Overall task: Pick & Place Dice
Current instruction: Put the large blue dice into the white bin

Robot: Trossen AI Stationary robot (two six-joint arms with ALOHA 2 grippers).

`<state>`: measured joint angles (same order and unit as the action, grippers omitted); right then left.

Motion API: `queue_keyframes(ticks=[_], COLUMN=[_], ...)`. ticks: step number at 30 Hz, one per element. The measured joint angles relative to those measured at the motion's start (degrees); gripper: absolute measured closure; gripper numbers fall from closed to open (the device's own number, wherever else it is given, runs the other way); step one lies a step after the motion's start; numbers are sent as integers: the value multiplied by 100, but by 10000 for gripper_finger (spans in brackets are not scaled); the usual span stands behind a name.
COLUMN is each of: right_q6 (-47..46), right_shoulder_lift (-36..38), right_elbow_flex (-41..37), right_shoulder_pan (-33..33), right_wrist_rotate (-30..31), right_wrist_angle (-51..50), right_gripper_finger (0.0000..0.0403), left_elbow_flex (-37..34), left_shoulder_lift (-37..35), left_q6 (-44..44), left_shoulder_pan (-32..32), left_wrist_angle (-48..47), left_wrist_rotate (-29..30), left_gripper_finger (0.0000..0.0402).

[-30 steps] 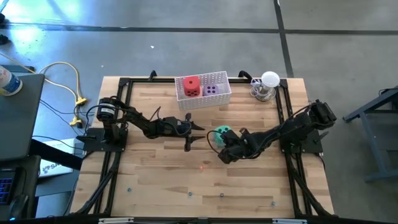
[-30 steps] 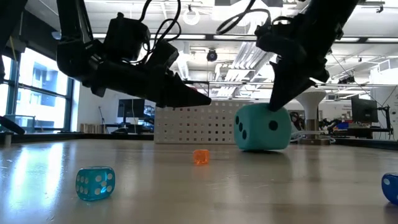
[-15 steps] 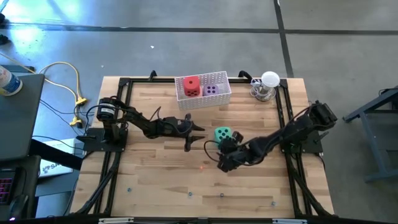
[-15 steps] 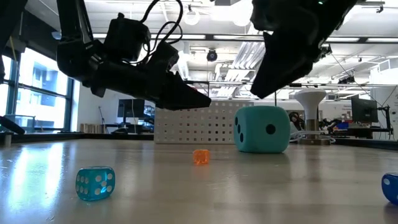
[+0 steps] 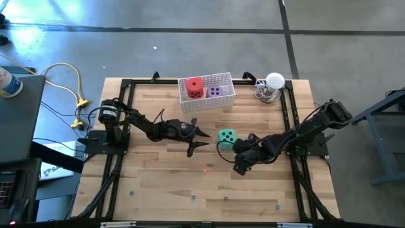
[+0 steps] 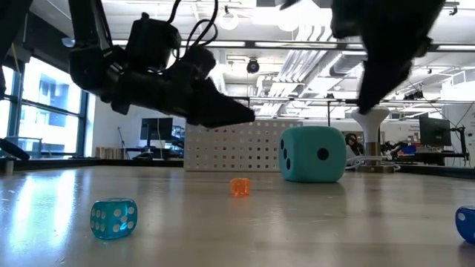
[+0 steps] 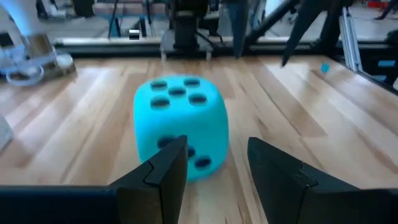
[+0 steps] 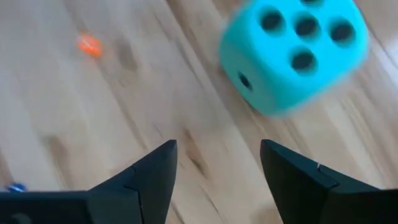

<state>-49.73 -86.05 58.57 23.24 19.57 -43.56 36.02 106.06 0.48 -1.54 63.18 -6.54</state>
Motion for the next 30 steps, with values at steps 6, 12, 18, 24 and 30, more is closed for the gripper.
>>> queue_keyframes(ticks=[6, 12, 18, 24, 30], right_q6=[-201, -242, 187, 820, 1339], right_shoulder_lift=[32, 34, 34, 34, 34], right_elbow_flex=[-2, -286, -813, -1175, -1270], right_shoulder_pan=[-4, -248, -638, -1027, -1217], right_wrist_rotate=[482, 591, 579, 585, 461], right_wrist_angle=[-1240, -1211, -402, 686, 1355], right_gripper_finger=[191, 195, 195, 195, 195], left_elbow_flex=[489, 685, 687, 687, 687], left_shoulder_lift=[578, 929, 927, 927, 928], left_q6=[-142, -146, -160, -158, -158], left_shoulder_pan=[-5, 17, 15, 15, 15], left_wrist_angle=[13, 23, 31, -77, -188], left_wrist_rotate=[130, 368, 388, 386, 385], left_gripper_finger=[239, 239, 239, 239, 238])
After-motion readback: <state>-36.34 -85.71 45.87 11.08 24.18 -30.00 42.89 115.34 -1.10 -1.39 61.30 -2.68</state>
